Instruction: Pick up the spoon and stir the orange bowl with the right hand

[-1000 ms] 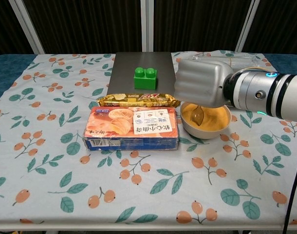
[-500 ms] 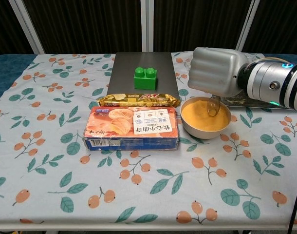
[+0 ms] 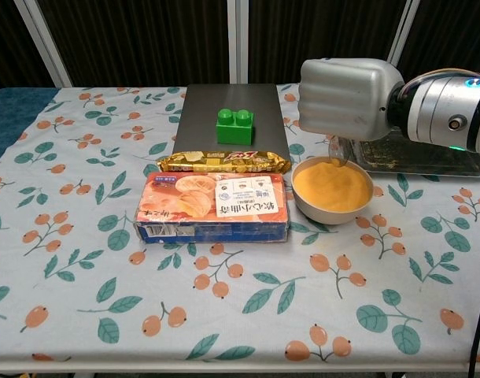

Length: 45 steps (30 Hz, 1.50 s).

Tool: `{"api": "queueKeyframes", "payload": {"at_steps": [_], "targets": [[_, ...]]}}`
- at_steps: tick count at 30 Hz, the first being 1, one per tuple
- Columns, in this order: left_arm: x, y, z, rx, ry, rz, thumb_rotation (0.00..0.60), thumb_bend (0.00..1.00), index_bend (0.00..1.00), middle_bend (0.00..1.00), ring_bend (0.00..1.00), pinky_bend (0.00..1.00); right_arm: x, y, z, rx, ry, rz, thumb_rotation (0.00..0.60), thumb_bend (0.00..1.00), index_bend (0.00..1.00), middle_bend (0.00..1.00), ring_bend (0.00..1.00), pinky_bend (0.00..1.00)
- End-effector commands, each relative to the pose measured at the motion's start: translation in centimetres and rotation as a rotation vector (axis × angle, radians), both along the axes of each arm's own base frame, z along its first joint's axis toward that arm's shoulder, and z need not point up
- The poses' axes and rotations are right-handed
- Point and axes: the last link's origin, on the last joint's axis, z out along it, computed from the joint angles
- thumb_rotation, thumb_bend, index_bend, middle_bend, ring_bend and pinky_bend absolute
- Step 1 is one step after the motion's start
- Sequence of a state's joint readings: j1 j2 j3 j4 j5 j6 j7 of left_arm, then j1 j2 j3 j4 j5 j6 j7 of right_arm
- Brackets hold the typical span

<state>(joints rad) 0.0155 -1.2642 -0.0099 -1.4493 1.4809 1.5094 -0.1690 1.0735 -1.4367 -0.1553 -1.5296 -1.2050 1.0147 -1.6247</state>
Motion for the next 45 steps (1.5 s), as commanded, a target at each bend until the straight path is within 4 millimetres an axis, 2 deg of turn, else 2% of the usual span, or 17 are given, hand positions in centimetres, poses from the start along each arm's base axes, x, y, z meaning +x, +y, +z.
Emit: {"api": "queueKeyframes", "payload": {"at_steps": [1,14,18,21,25,29,34,39,42,45], "targets": [[0.0,0.0,0.0,-0.001,0.002,0.001,0.6,0.11,0.11,0.08,0.03,0.07,0.0,0.0,-0.1,0.003,-0.003,-0.01,0.6,0.53,0.75,0.97,0.92,1.0],[-0.1,-0.2,0.0,-0.002,0.002,0.008,0.6,0.11,0.11,0.08,0.03,0.07,0.0,0.1,-0.6,-0.02,0.02,-0.024,0.6,0.53,0.79,0.97,0.92,1.0],[-0.1,-0.1,-0.1,-0.002,0.001,0.007,0.6,0.11,0.11,0.08,0.03,0.07,0.0,0.3,-0.8,-0.017,0.016,-0.024,0.6,0.53,0.76,0.97,0.92,1.0],[-0.1,-0.1,-0.1,-0.005,0.0,0.007,0.6,0.11,0.11,0.08,0.03,0.07,0.0,0.4,-1.0,-0.015,0.022,-0.024,0.6,0.53,0.83,0.97,0.92,1.0],[-0.2,-0.2,-0.2,-0.004,0.0,0.012,0.6,0.11,0.11,0.08,0.03,0.07,0.0,0.3,-1.2,-0.023,0.022,-0.027,0.6,0.53,0.84,0.97,0.92,1.0],[-0.2,-0.2,-0.2,-0.005,-0.001,0.011,0.6,0.11,0.11,0.08,0.03,0.07,-0.1,0.3,-1.2,-0.089,0.04,-0.021,0.6,0.53,0.96,0.97,0.92,1.0],[-0.3,-0.3,-0.2,-0.005,-0.003,0.015,0.6,0.11,0.11,0.08,0.03,0.07,0.2,0.7,-1.6,-0.101,0.023,-0.029,0.6,0.53,0.96,0.97,0.92,1.0],[-0.3,-0.3,-0.2,-0.005,-0.003,0.015,0.6,0.11,0.11,0.08,0.03,0.07,-0.3,1.1,-1.7,-0.073,-0.034,-0.077,0.6,0.52,0.92,0.97,0.92,1.0],[-0.2,-0.3,-0.2,-0.007,-0.001,0.011,0.6,0.11,0.11,0.08,0.03,0.07,-0.7,0.9,-1.2,-0.069,-0.112,-0.134,0.6,0.52,0.92,0.97,0.92,1.0],[-0.1,-0.2,-0.1,-0.008,0.002,0.007,0.6,0.11,0.11,0.08,0.03,0.07,-1.2,0.3,-0.3,-0.053,-0.255,-0.267,0.6,0.52,0.92,0.97,0.92,1.0]]}}
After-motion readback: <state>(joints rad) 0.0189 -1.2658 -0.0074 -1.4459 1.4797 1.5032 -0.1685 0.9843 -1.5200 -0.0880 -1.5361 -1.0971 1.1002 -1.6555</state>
